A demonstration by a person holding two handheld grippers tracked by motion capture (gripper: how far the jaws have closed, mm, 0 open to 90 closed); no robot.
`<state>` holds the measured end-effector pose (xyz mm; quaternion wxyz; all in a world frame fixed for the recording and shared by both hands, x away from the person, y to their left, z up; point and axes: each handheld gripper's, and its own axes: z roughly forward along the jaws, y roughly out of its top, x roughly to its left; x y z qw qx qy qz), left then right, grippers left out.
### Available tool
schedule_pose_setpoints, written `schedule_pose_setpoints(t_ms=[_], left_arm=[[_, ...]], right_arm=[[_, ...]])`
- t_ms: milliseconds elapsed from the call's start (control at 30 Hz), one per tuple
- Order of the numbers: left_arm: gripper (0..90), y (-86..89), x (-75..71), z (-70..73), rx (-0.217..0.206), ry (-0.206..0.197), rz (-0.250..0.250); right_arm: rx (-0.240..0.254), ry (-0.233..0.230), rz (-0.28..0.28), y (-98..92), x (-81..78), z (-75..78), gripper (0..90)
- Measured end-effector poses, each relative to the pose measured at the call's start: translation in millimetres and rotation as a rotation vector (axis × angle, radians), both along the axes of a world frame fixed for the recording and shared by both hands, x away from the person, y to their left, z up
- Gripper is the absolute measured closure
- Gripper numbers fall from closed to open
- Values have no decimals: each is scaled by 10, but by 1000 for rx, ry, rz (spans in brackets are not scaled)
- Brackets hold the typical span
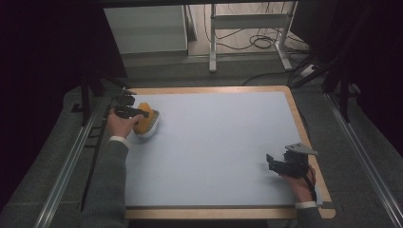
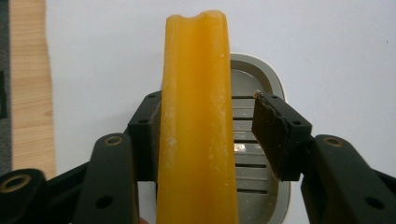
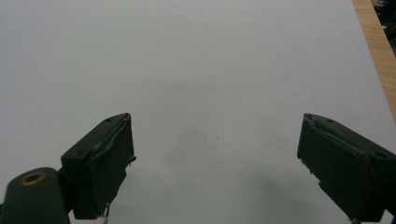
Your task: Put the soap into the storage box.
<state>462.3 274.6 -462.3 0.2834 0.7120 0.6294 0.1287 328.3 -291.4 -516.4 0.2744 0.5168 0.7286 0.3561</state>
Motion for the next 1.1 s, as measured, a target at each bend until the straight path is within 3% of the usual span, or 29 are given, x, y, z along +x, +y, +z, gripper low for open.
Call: schedule_pose_setpoints(t_ms=[133, 300, 400, 667, 867, 967, 1100], left_arm=[[358, 23, -23, 50, 34, -40, 27], [332, 34, -64, 91, 52, -70, 34], [326, 38, -99, 146, 41, -99, 30], [300, -75, -183, 298, 9, -149, -46], [284, -147, -224, 303, 6, -151, -82], [284, -201, -269, 313, 3, -177, -103], [281, -263, -363, 326, -31, -193, -152]], right_arm=[[-1, 2, -2, -3, 3, -3, 108], [-3, 3, 2, -1, 5, -10, 108], [-3, 4, 2, -2, 5, -10, 108], [-1, 4, 1, -2, 3, -7, 108], [-2, 3, -2, -14, 4, -5, 108], [0, 1, -5, -16, 1, 0, 108], [1, -3, 0, -17, -6, 9, 108]])
